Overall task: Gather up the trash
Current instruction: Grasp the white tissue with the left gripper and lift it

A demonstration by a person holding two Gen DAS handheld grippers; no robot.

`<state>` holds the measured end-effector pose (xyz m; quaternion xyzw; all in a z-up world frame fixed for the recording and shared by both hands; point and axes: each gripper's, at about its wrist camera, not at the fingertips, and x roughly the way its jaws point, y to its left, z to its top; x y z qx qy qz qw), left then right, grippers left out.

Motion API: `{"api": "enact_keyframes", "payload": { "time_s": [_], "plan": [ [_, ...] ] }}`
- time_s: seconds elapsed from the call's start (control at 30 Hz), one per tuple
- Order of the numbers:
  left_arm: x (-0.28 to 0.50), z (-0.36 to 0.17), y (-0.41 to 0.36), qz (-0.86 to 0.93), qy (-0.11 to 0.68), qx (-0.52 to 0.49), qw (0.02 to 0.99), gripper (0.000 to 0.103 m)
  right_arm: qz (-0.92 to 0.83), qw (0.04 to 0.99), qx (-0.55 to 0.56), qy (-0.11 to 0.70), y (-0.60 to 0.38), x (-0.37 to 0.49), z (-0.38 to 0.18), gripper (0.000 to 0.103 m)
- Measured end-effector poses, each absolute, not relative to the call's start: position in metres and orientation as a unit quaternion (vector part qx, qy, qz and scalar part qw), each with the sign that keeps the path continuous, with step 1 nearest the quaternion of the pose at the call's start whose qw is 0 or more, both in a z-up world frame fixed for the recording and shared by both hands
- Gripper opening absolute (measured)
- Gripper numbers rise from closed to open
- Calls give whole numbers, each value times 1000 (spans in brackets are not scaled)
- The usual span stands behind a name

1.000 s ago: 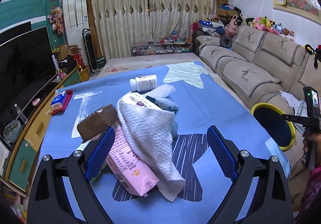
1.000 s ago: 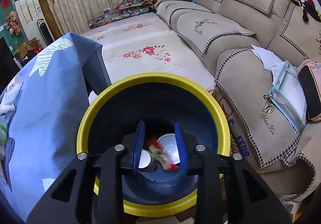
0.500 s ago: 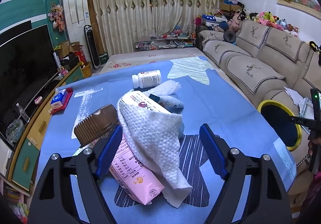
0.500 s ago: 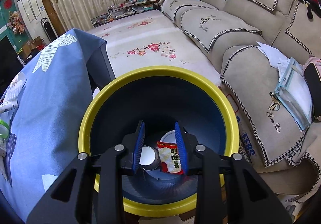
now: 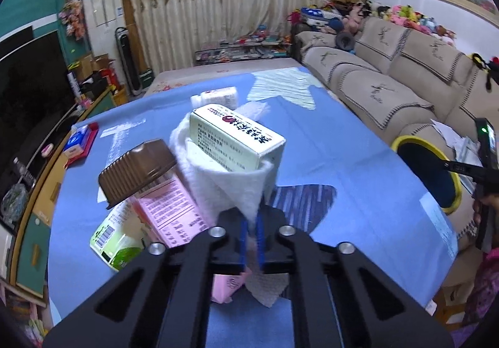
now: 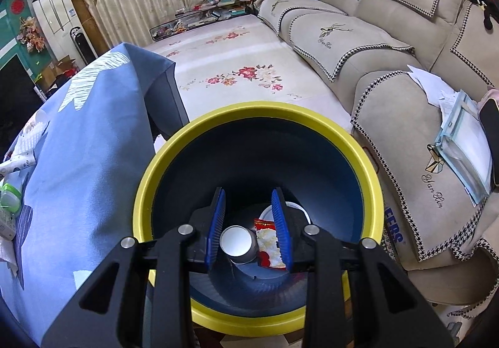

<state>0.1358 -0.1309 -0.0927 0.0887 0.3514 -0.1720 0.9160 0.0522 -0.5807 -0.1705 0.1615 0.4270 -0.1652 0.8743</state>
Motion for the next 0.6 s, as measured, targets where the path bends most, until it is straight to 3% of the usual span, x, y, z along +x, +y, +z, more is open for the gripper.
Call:
{"api": "enact_keyframes", "payload": {
  "time_s": [0.23, 0.6],
  "plan": [
    [122, -71, -126, -196, 330, 75, 920, 3, -156, 878, 161, 422, -578, 51, -166, 30],
    [86, 20, -109, -195, 226, 75, 951, 3, -148, 886, 158, 411, -572, 46, -155, 30]
  ]
}}
